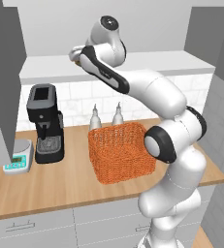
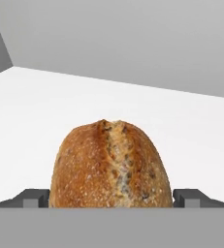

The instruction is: Open the cabinet, pick up the bread from the cabinet and place it in the basket. Then move the basket to the dining counter.

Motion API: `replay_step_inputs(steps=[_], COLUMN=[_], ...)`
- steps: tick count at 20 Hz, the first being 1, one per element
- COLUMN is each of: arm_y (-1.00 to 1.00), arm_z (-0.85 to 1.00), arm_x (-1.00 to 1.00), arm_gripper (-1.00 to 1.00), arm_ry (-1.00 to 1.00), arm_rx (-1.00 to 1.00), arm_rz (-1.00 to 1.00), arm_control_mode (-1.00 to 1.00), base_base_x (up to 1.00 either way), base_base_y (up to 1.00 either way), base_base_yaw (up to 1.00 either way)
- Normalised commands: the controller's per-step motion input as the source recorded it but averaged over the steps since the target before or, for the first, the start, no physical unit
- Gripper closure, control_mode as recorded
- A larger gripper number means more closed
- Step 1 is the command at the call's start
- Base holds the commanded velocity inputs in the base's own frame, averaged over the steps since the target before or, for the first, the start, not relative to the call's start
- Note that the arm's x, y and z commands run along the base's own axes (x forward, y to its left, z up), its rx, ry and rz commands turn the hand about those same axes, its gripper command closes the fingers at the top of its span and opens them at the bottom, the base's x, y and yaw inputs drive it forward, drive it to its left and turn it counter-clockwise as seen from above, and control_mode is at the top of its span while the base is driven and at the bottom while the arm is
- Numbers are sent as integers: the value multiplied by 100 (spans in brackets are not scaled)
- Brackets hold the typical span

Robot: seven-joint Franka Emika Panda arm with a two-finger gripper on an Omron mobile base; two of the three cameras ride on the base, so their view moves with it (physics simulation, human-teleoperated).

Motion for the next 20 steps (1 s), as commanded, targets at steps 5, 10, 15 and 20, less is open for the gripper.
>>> replay_step_inputs(steps=[5, 10, 15, 20], arm_y=[0, 0, -1, 0], arm_z=[-34, -27, 0, -11], arm_x=[0, -11, -72, -79], arm_gripper=[100, 100, 100, 100], arm_ry=[-1, -2, -16, -21], arm_rx=[1, 1, 0, 0], arm_rz=[1, -1, -13, -11], arm_control_mode=[-100, -100, -100, -100], base_base_x=[0, 0, 0, 0], base_base_y=[0, 0, 0, 0], base_base_yaw=[0, 0, 0, 0])
